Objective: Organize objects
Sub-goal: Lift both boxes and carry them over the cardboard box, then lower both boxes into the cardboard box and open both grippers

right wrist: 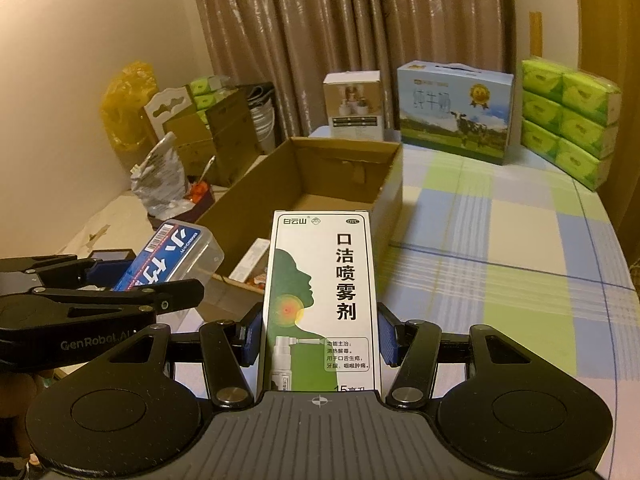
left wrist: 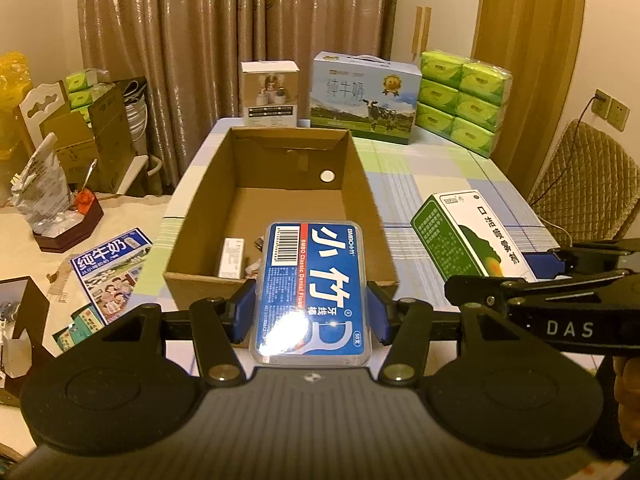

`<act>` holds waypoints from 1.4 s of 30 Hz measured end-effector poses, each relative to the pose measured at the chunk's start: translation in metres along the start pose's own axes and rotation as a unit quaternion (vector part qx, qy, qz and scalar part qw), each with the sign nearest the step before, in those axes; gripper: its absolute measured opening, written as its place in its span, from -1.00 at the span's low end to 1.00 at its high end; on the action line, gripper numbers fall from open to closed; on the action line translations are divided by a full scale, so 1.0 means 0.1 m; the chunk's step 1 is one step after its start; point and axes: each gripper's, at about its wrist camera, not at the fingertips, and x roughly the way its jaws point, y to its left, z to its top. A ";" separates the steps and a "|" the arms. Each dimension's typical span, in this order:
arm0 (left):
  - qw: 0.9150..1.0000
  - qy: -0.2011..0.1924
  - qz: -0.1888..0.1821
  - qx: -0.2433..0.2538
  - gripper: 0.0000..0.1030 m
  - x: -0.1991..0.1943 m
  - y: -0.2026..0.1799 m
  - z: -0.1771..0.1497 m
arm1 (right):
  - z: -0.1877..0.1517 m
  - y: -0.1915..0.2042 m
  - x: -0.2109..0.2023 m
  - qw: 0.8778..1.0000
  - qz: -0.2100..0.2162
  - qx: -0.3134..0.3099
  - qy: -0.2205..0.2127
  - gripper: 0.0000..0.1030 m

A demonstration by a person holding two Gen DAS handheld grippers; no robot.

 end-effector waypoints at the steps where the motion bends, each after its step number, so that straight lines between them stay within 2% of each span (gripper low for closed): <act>1: 1.000 -0.001 0.002 -0.001 0.00 0.00 0.03 0.01 | 0.02 0.01 0.02 1.000 0.001 -0.001 0.000 0.02; 20: 1.000 -0.001 0.013 0.003 0.00 0.25 0.39 0.33 | 0.42 0.12 0.42 1.000 0.016 0.000 -0.001 0.02; 42: 0.999 0.028 0.008 0.023 0.00 0.84 0.55 0.56 | 0.73 -0.15 0.98 1.000 0.010 0.027 0.011 0.02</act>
